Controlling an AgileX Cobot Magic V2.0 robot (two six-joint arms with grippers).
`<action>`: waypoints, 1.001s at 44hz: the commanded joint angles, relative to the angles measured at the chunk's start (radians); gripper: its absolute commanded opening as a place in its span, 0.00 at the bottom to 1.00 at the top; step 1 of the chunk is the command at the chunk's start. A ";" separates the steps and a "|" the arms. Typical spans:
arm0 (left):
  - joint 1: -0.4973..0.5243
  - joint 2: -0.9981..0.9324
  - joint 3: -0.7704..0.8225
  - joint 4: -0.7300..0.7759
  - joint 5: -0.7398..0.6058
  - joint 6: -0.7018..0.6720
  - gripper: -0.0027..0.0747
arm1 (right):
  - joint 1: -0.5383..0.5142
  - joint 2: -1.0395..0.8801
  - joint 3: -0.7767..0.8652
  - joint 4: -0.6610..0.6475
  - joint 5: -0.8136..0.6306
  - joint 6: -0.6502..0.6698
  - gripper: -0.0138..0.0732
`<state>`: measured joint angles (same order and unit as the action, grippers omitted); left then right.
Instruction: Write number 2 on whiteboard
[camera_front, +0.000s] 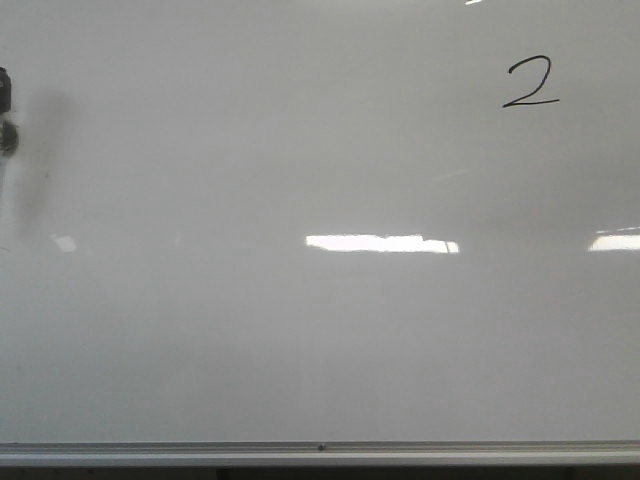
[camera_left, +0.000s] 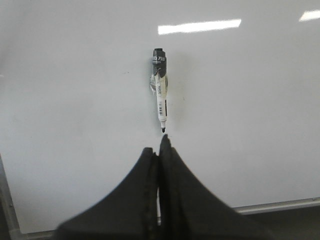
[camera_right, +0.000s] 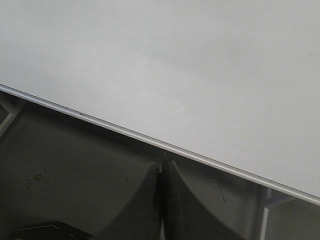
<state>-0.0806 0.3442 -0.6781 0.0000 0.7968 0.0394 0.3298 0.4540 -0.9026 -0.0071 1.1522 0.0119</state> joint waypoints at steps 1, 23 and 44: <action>0.002 -0.084 0.131 -0.007 -0.227 -0.009 0.01 | -0.002 0.009 -0.020 -0.013 -0.062 0.000 0.08; 0.071 -0.366 0.667 -0.021 -0.849 -0.009 0.01 | -0.002 0.009 -0.020 -0.013 -0.062 0.000 0.08; 0.076 -0.364 0.691 -0.008 -0.835 -0.005 0.01 | -0.002 0.009 -0.020 -0.013 -0.062 0.000 0.08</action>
<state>-0.0067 -0.0063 0.0056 -0.0085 0.0405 0.0394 0.3298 0.4540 -0.9026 -0.0071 1.1522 0.0135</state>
